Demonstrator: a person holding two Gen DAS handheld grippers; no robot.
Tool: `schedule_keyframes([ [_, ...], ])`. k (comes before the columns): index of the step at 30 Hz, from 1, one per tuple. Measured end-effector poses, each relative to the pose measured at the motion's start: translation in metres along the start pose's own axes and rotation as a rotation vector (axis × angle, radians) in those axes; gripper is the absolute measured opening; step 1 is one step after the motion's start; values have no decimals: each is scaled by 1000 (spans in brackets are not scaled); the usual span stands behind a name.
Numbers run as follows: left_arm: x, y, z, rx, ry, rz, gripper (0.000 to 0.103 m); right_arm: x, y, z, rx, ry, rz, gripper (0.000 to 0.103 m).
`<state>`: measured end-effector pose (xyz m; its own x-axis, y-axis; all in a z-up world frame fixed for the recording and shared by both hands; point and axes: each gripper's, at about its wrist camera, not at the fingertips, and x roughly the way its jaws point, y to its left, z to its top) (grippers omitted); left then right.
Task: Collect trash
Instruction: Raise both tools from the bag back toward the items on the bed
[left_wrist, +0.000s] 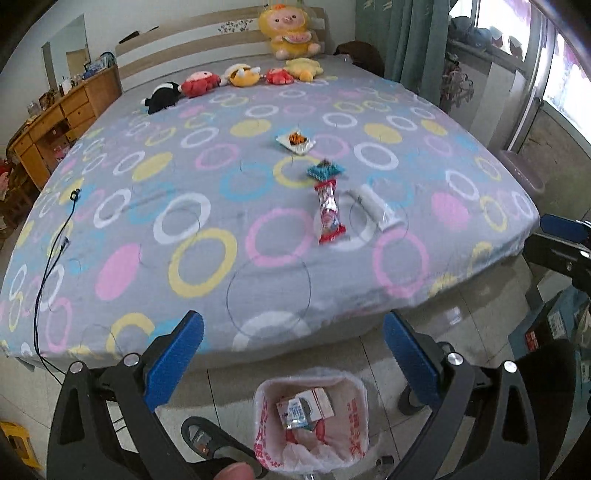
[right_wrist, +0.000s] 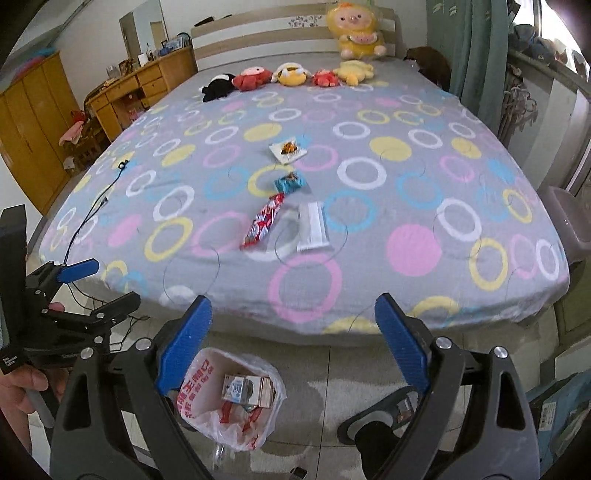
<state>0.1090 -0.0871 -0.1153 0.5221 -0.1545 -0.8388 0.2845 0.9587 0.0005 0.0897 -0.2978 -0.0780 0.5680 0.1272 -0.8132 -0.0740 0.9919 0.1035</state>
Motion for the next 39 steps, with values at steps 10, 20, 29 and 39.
schedule_keyframes([
  [10,0,-10,37,-16,-38,2,95,-13,-1,30,-13,-52,-22,90],
  [20,5,-16,54,-10,-50,8,95,-17,-1,54,-27,-78,-16,90],
  [29,26,-17,70,-7,-31,22,95,2,-3,71,-30,-59,-11,90],
  [39,81,-12,81,-21,37,48,95,50,-13,88,-16,13,-1,90],
])
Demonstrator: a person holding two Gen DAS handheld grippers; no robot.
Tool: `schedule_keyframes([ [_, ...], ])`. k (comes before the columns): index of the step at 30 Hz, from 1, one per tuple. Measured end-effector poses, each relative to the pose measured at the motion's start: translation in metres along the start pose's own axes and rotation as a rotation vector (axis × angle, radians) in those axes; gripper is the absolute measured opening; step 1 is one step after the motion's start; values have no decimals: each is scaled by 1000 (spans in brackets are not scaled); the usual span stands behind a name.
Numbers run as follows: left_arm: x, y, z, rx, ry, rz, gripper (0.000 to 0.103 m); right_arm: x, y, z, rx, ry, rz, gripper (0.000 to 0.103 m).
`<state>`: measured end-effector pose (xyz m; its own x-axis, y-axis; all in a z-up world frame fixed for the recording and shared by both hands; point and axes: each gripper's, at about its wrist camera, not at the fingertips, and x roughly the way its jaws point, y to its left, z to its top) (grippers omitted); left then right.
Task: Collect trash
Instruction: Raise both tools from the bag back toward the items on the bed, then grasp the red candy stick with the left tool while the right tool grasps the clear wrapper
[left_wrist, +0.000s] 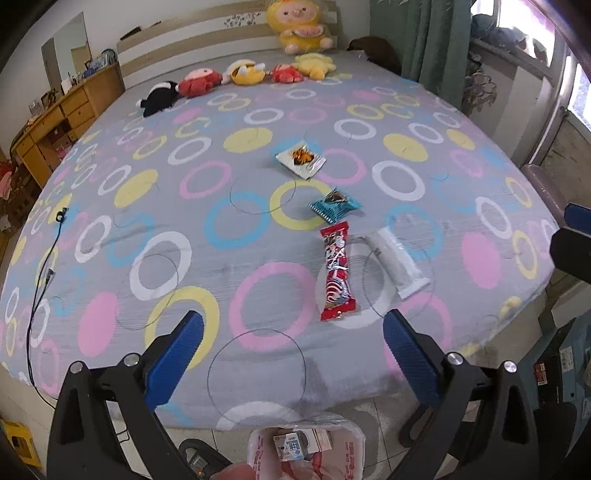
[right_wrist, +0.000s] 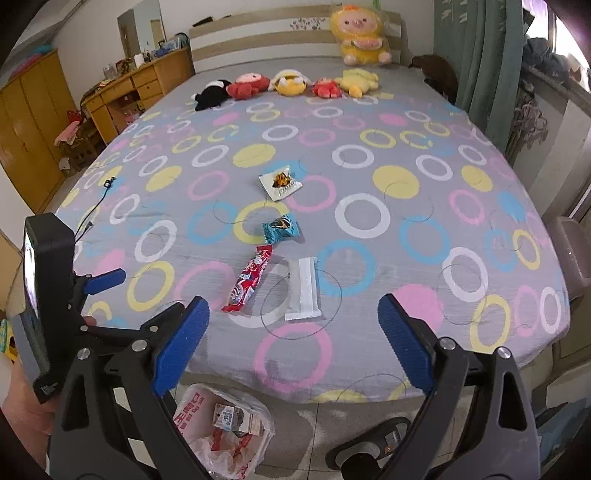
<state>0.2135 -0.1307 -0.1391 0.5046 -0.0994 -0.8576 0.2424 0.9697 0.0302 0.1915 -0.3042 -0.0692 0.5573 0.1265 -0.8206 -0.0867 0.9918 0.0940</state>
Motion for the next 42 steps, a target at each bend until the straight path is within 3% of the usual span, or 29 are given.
schedule_keyframes([
  [7,39,-5,4,9,40,1,95,40,-6,11,8,58,3,90],
  [19,114,-19,12,42,123,22,95,145,-24,16,42,233,-4,90],
  [30,147,-24,20,41,149,11,93,199,-27,16,46,313,-33,90],
  [42,161,-24,23,9,125,-16,92,239,-29,9,38,386,-72,89],
])
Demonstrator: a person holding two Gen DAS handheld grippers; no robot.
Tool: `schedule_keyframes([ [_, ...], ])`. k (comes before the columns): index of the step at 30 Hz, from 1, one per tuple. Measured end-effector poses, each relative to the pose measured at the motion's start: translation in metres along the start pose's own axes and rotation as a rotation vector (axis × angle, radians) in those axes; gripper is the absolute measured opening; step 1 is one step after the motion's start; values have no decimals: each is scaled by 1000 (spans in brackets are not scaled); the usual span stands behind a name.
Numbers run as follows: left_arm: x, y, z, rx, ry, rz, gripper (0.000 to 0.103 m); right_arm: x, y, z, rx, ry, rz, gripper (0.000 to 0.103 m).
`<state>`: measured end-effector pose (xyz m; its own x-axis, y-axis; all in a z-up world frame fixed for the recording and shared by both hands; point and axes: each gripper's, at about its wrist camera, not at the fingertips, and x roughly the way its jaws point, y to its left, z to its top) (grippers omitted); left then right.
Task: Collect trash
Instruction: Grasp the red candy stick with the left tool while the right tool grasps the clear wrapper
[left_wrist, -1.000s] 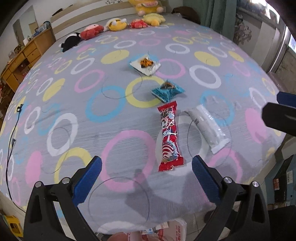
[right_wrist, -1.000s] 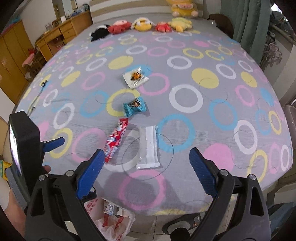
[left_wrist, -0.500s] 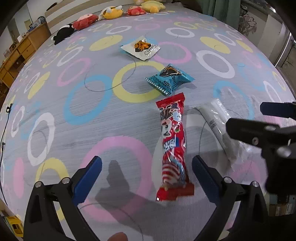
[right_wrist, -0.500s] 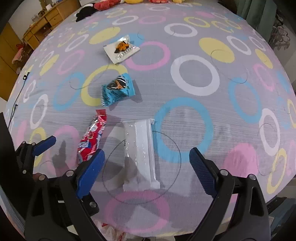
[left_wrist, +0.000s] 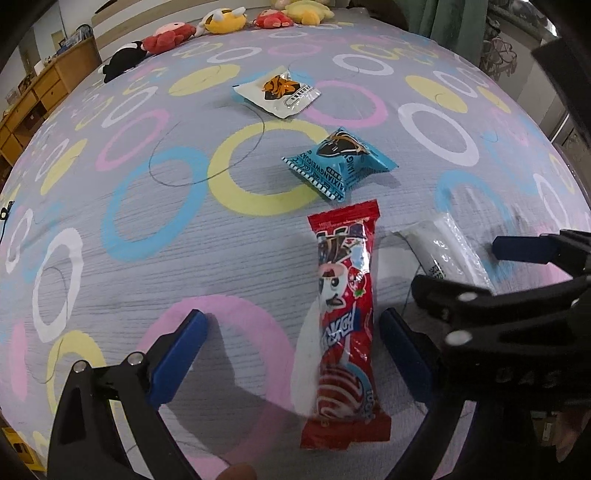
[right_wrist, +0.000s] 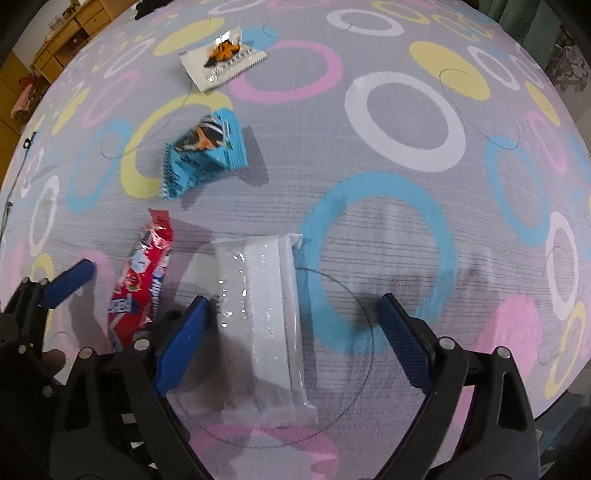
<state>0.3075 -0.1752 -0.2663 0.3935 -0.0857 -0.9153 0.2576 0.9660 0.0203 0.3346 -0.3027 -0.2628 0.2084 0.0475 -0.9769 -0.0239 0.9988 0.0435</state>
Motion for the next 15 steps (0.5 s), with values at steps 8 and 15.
schedule_keyframes([
  [8,-7,-4,-1,-9,-23,-24,68,-5,7,-1,-16,-24,-26,53],
  [15,-15,5,-3,-48,-31,-61,22,-8,11,-2,-24,-31,-41,38],
])
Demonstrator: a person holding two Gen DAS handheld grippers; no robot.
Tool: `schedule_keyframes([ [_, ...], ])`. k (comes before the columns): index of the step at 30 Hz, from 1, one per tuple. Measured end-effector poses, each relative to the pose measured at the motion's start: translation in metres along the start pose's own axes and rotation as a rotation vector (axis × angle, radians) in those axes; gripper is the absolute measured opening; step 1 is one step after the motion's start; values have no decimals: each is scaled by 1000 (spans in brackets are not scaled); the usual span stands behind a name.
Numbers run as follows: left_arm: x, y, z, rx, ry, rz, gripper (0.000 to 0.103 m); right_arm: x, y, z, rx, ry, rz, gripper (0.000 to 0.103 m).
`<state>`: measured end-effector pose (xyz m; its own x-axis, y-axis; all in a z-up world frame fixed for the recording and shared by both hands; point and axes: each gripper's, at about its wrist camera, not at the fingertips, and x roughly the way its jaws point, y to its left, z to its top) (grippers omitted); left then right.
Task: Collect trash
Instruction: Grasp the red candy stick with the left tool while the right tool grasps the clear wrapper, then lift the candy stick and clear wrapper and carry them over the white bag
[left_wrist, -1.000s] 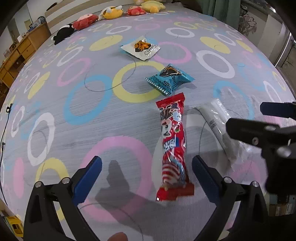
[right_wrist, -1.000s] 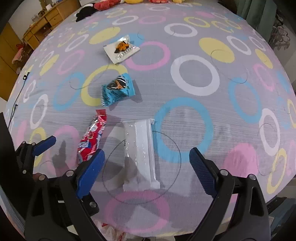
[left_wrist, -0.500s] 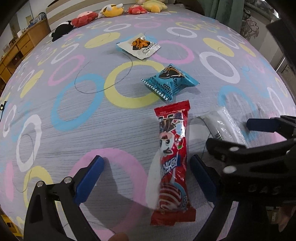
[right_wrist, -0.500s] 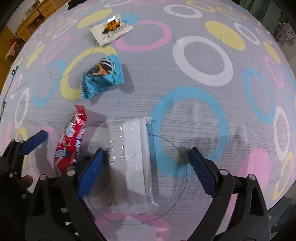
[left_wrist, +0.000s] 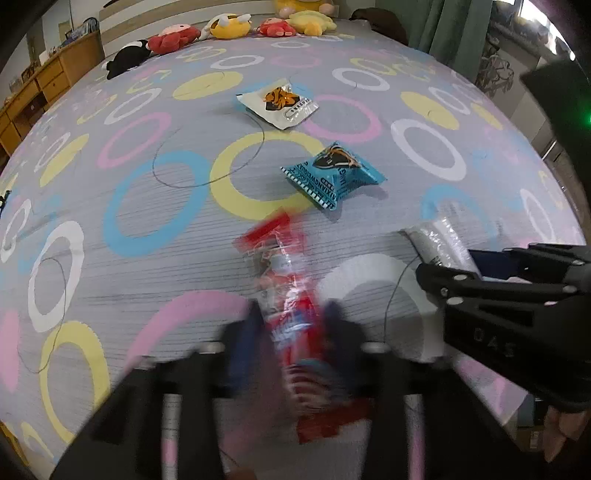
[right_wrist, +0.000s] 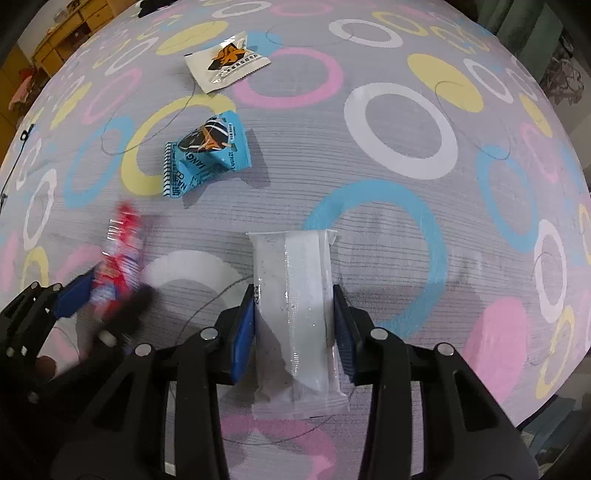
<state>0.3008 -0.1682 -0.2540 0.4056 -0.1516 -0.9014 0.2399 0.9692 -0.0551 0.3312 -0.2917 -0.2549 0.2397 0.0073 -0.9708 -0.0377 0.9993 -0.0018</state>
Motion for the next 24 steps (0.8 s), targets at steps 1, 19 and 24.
schedule_keyframes([
  [1,-1,2,0,-6,2,-8,20,0,1,0,1,-2,-2,37],
  [19,-13,16,-1,-43,-3,-44,14,-4,-11,0,37,-18,17,37],
  [24,-26,16,1,-35,-24,-44,14,-17,-15,-2,44,-35,16,37],
])
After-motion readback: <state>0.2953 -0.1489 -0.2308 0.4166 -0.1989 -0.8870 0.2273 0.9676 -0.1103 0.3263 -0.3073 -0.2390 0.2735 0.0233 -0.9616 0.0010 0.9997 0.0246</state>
